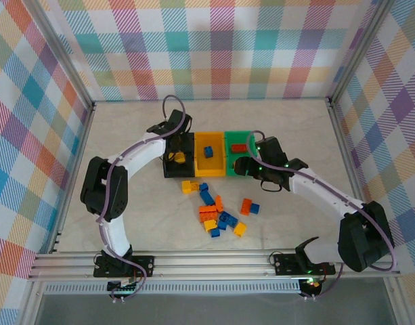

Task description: Sort the legos into containers by color

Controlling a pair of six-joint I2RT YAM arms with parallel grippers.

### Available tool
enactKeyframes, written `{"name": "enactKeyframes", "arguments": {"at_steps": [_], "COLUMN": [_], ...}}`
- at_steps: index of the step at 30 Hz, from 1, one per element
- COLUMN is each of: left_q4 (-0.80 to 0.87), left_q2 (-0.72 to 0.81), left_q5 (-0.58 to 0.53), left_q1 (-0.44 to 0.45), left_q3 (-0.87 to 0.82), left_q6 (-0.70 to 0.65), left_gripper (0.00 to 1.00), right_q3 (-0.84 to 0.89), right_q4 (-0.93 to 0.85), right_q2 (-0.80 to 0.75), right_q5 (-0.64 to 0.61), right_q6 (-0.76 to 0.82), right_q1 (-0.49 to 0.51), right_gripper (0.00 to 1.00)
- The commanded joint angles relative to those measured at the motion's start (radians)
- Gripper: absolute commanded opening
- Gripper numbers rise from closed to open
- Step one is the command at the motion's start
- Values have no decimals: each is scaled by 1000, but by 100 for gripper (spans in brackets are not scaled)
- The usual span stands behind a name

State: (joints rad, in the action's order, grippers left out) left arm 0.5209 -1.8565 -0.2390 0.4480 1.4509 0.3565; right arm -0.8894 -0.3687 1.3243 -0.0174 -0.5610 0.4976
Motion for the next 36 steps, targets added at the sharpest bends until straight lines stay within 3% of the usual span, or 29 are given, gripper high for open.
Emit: {"name": "enactKeyframes", "arguments": {"at_steps": [1,5,10,11,15,22,36], "left_q4": [31,21,-40,-54,-117,-149,-146], "left_q2": [17,102,306,343,502,707,821], "left_q5": [20,70,133,143,176,194,174], "left_q1": [-8,3,86,103,164,195,196], "left_q3": [47,24,-115,-149,-331,-585,-720], "left_q6": [-3,13,48,58,122,200,218], "left_gripper": [77,83,91,100,100,100,100], "right_q3": [30,61,125,141,188,233,231], "right_q4": [-27,-62,-141,-150,-189,-199,-233], "right_q2": [-34,-60,-100,-105,-93,-73,4], "right_q5": [60,64,20,5,-32,-12,-139], "right_q6": [6,-10,-66,-76,-120,-164,-220], "right_q1": [6,8,23,29,43,103,117], "right_gripper": [86,86,86,86,85,81,57]}}
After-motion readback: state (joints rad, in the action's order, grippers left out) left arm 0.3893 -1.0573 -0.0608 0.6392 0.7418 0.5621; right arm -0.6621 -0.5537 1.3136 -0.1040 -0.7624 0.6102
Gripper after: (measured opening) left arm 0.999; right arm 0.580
